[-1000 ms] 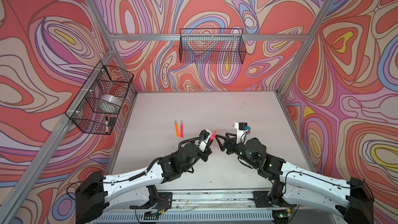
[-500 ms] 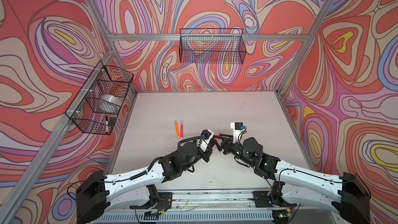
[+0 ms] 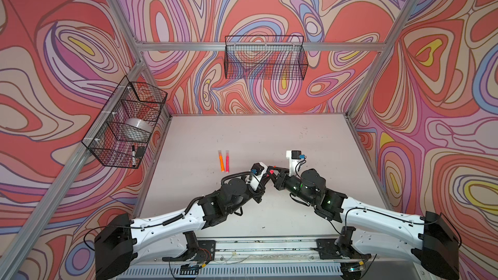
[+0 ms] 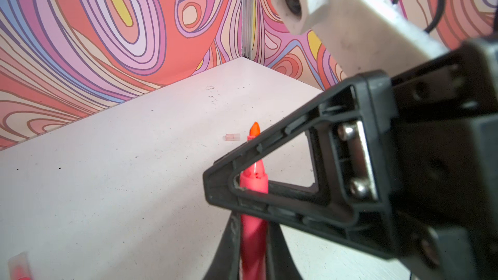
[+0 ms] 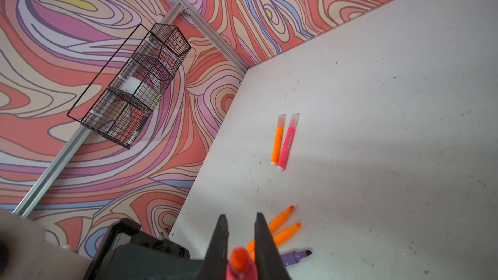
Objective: Insert pens into pen caps
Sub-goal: Pick up the pen from the bottom-center of the table.
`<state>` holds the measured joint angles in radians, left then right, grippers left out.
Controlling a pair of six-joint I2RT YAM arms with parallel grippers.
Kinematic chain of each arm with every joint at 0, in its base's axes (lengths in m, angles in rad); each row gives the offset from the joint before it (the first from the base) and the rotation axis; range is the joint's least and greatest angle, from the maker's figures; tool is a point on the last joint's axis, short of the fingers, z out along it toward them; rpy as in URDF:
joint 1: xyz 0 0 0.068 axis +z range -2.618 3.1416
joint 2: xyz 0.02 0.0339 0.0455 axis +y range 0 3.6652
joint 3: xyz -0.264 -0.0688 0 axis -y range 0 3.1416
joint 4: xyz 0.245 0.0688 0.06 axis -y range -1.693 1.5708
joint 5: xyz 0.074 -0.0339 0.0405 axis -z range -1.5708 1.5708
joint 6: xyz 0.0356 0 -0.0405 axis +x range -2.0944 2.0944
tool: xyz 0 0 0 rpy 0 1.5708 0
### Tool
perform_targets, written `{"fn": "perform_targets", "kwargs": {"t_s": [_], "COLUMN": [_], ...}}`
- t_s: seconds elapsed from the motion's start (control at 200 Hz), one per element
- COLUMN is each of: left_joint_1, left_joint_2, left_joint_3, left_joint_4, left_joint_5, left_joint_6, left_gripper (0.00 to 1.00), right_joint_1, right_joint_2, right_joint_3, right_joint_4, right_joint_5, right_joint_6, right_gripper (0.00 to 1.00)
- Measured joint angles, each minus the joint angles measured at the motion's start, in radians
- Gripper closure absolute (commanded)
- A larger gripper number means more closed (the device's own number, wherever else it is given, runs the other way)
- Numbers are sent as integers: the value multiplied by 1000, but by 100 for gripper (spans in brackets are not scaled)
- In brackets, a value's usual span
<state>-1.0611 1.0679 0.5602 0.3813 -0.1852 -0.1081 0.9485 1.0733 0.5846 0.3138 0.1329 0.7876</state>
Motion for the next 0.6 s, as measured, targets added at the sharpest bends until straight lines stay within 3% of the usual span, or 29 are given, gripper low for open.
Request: {"fn": "perform_targets", "kwargs": {"t_s": [0.396,0.601], "left_joint_1": [1,2], "left_joint_2": [40,60], "left_joint_3": [6,22], "left_joint_4": [0,-3], "left_joint_5": [-26,-45], "left_joint_6": [29,38], "left_gripper": [71,74], "right_joint_1": [0,0], "right_joint_2": [48,63], "right_joint_3": [36,63], "right_joint_4": [-40,-45], "right_joint_5": [18,16], "right_joint_6": [3,3], "right_gripper": [100,100]}}
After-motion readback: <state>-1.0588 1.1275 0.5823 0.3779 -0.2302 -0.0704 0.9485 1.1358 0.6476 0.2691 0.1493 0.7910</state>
